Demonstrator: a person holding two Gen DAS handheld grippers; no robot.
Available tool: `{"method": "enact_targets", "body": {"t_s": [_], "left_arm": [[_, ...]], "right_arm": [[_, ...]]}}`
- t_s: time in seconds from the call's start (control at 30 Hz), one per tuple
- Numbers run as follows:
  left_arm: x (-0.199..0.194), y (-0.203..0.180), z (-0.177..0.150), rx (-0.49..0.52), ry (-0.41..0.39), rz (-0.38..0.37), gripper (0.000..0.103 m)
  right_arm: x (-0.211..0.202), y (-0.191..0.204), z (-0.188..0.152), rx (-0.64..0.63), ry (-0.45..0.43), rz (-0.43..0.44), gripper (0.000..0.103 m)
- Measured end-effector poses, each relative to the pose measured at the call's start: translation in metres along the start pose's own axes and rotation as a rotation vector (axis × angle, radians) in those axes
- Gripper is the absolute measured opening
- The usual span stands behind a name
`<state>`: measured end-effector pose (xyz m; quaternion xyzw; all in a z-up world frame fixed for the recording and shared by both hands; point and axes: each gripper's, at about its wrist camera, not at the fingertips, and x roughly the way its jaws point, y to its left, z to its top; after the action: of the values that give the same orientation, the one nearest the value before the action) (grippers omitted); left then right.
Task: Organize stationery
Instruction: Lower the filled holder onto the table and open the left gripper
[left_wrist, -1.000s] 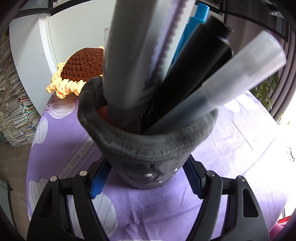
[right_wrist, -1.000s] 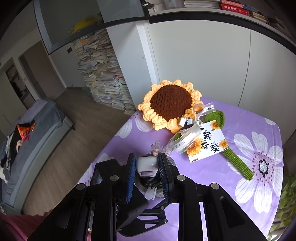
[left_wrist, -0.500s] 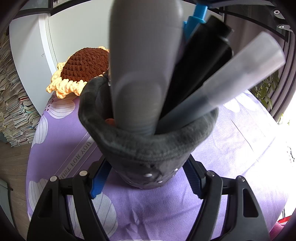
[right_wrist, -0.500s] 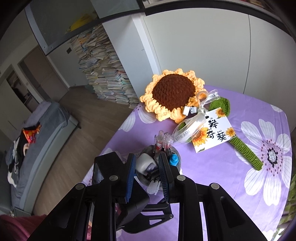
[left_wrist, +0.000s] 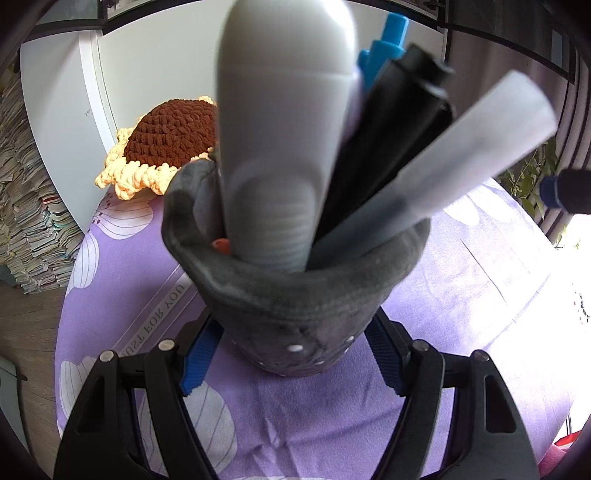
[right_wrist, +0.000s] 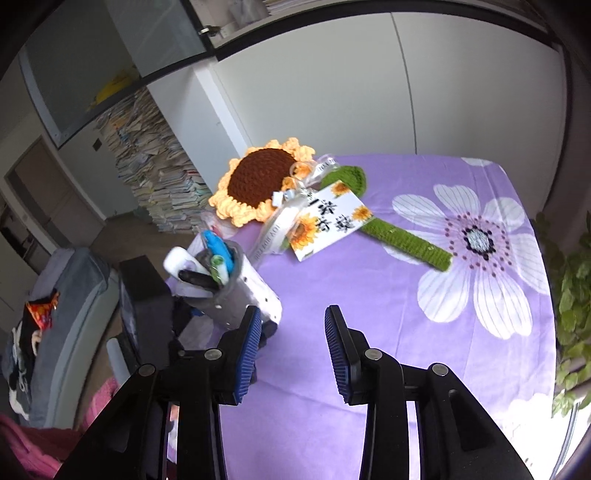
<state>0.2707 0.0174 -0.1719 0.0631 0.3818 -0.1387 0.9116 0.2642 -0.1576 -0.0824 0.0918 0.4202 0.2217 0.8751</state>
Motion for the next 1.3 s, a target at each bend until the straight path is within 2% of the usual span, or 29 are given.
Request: {"method": "enact_targets", "body": {"t_s": [0.17, 0.27, 0.43, 0.53, 0.7, 0.77, 0.8, 0.93, 1.3], "left_arm": [[-0.020, -0.007, -0.002, 0.023, -0.095, 0.024, 0.073], [-0.031, -0.002, 0.001, -0.008, -0.130, 0.017, 0.073], [-0.031, 0.008, 0.010, -0.086, -0.113, -0.014, 0.077], [-0.037, 0.002, 0.013, -0.070, -0.121, 0.011, 0.076], [-0.038, -0.005, 0.027, -0.073, -0.139, 0.011, 0.077], [-0.035, -0.002, 0.030, -0.081, -0.135, 0.018, 0.075], [-0.035, -0.001, 0.032, -0.088, -0.132, 0.024, 0.071], [-0.034, 0.000, 0.033, -0.104, -0.126, 0.031, 0.070], [-0.039, -0.021, 0.044, -0.050, -0.129, 0.047, 0.070]], "right_arm": [[0.003, -0.031, -0.021, 0.105, 0.036, -0.017, 0.037], [0.000, -0.037, -0.028, 0.120, 0.043, -0.020, 0.037], [-0.007, -0.035, -0.032, 0.092, 0.029, -0.020, 0.036], [-0.007, -0.035, -0.035, 0.081, 0.029, -0.004, 0.037], [-0.003, -0.044, -0.043, 0.099, 0.043, 0.011, 0.037], [-0.003, -0.049, -0.046, 0.112, 0.045, 0.017, 0.037], [-0.003, -0.052, -0.048, 0.118, 0.044, 0.020, 0.037], [-0.007, -0.062, -0.053, 0.137, 0.037, 0.027, 0.037], [-0.022, -0.088, -0.065, 0.194, 0.006, 0.024, 0.037]]}}
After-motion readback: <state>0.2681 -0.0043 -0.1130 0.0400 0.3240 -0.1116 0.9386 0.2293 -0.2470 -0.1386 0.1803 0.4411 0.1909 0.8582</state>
